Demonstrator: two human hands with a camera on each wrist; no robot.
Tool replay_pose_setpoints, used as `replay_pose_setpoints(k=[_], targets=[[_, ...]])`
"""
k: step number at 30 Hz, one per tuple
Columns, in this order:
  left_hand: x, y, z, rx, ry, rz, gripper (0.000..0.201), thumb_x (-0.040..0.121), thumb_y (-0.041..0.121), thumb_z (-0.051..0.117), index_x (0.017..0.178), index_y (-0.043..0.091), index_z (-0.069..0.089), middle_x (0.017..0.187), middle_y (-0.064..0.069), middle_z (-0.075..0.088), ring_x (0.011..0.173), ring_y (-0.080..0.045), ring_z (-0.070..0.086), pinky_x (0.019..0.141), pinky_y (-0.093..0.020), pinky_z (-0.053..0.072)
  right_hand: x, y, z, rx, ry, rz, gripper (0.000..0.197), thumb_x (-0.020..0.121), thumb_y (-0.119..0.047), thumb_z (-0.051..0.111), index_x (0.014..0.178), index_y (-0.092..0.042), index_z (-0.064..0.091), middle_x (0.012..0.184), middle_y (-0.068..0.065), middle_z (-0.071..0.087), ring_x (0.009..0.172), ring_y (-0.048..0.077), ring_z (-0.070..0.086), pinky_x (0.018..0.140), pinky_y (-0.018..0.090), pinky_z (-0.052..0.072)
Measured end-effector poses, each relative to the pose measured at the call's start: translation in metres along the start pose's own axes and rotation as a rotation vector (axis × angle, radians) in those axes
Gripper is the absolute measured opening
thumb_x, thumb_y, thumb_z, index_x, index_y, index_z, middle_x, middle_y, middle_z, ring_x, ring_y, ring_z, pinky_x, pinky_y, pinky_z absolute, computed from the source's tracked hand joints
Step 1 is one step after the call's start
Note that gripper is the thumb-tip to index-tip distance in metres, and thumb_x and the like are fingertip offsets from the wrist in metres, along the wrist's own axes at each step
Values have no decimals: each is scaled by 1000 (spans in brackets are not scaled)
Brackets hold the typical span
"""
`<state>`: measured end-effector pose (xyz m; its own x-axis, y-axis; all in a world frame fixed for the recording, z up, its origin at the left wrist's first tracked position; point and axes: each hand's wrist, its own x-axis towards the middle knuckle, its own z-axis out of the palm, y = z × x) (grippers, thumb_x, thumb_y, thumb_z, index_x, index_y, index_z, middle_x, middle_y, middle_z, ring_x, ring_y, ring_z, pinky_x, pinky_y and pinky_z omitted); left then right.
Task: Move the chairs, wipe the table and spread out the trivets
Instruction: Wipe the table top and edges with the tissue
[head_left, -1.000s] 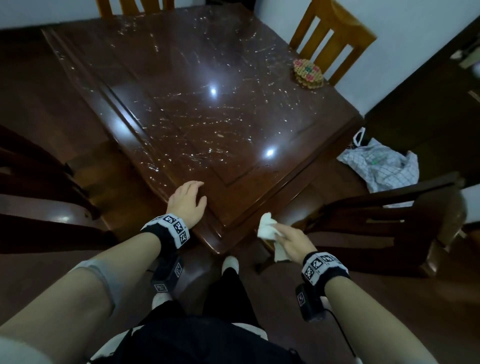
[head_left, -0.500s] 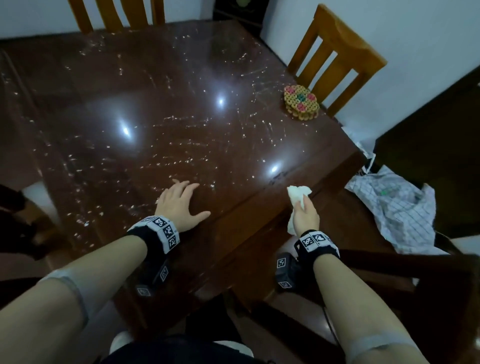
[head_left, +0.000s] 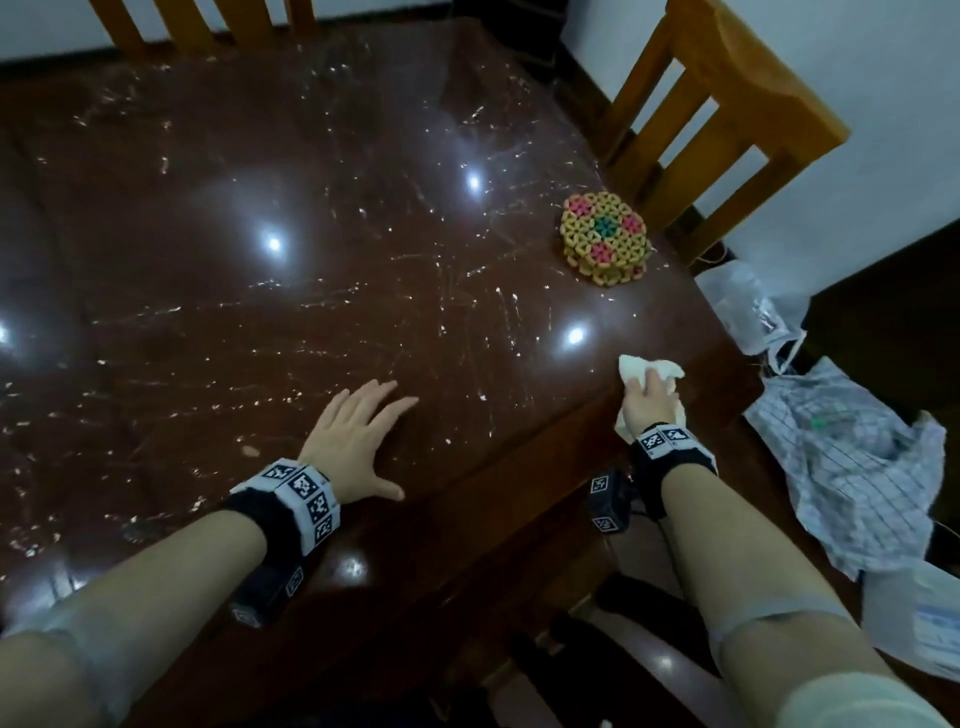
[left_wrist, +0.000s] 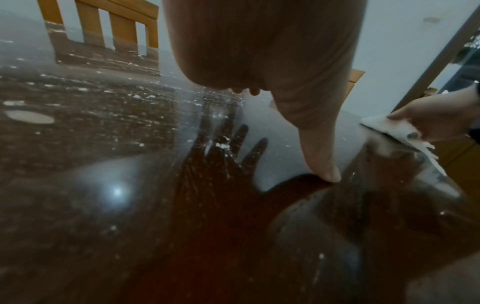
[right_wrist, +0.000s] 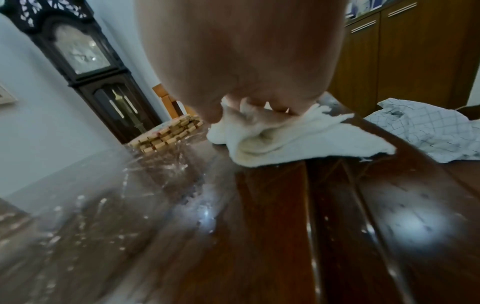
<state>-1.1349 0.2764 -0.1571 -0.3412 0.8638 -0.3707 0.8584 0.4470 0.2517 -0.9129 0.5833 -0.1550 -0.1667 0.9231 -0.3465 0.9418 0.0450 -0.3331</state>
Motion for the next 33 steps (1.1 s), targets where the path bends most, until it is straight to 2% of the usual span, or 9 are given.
replay_pose_setpoints(k=[3,9,15,20,23,26,27,30,33], targets=[[1,-5,3,-19,9,22,116,64,71,69,151,37,1,161,5,-1,148,-16,-5,115,-33,-11,19,-4,13,-214,35,-55,49,102,-25,32,150,-16,27,157,17,17,141,38,19,114,45,19],[-2,-13,9,-71,26,27,111,65,77,61,152,36,5,160,8,2,148,-14,-1,116,-32,-8,10,-45,37,-257,25,-318,49,101,-22,34,149,-14,31,159,17,14,143,37,17,113,47,24],[-28,-29,14,-195,196,-4,77,82,71,29,148,31,28,154,8,29,144,-14,20,119,-37,16,-72,-94,88,-281,-101,-714,46,102,-26,34,148,-18,33,159,11,18,146,30,14,118,43,16],[-53,-68,12,-314,295,-188,64,90,56,36,145,23,36,150,2,38,141,-18,29,117,-40,23,-149,-105,123,-356,-224,-861,48,104,-29,25,153,-24,21,162,3,11,149,25,5,120,38,8],[-66,-90,10,-351,330,-314,53,96,37,48,145,19,37,150,-3,39,142,-21,29,117,-40,22,-191,-104,139,-257,-303,-959,47,103,-22,32,150,-26,30,160,0,18,149,22,9,121,37,9],[-75,-106,7,-363,357,-395,51,96,32,48,143,16,39,148,-6,41,140,-23,32,116,-41,24,-217,-101,145,-159,-366,-1076,45,99,-11,42,141,-23,47,154,0,34,146,21,21,118,32,10],[-79,-111,6,-368,364,-427,50,96,31,48,143,15,39,148,-7,42,139,-24,32,116,-41,24,-217,-103,141,-101,-397,-1037,43,97,-8,45,137,-22,52,150,1,41,143,20,28,118,31,15],[-90,-127,2,-363,404,-545,49,96,29,49,142,14,40,145,-9,44,137,-27,36,115,-42,26,-200,-115,116,154,-459,-719,35,97,-11,50,131,-17,59,132,4,60,126,20,51,107,34,38],[-104,-146,-1,-313,443,-661,49,96,28,48,141,11,41,144,-11,46,135,-29,38,113,-44,29,-164,-127,82,276,-209,-540,32,98,-21,50,129,-17,60,122,5,64,115,25,58,98,34,45]])
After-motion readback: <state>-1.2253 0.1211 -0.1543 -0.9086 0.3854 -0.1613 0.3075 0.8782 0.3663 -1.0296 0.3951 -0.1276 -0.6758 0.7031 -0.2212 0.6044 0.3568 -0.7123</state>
